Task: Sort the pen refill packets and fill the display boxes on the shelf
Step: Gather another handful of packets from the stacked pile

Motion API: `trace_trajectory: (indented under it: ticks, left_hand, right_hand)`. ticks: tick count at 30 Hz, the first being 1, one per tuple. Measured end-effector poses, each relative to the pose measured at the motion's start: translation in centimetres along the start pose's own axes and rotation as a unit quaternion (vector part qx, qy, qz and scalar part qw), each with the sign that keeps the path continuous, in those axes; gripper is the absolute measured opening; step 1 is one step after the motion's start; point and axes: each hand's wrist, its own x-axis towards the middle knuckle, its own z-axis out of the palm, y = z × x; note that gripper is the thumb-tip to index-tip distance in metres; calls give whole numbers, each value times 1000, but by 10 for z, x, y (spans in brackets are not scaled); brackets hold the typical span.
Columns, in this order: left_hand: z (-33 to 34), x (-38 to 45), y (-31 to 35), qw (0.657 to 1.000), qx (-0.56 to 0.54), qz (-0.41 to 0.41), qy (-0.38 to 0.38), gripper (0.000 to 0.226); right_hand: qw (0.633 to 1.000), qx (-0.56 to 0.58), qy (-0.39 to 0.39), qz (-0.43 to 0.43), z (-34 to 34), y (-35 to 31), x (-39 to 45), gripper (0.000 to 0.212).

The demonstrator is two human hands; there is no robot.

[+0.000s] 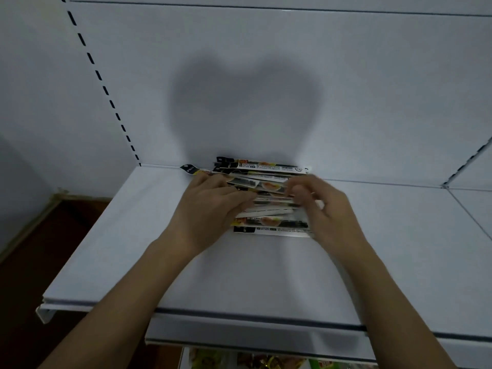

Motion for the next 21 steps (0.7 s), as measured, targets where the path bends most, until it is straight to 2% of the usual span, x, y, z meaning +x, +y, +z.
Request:
trace_trajectory:
  ticks: [2,5,8,12,14,17,19,21]
  left_hand:
    - [-1,-10,-5,999,-5,-39,19,29]
    - [2,-16,-10,995,-29,-90,14,24]
    - [6,-15,-3,991,-36,-120,-44,17]
    - [9,-14,3,988,-60,-121,-68,28]
    - [7,-13,6,988,-64,-134,-49,30]
    - [2,-12,9,978,-70,-197,-2,24]
    - [0,-11,11,982,-67,-176,12,27]
    - [0,-9,15,989,-78,-121,-23,32]
  right_hand:
    - [998,-3,6,55,-16,6,1,18]
    - [981,-69,-115,138,-22,20,-1,4]
    - [964,-170,-187,87,-15,30,-3,23]
    - [979,-113,-146,85,-16,22,-3,7]
    - [988,-80,-103,87,-16,18,-4,12]
    - [994,-19,-58,95,-17,13,-5,16]
    - [993,24,-40,110,-15,11,-5,17]
    - [989,69,-18,129,-10,8,-5,18]
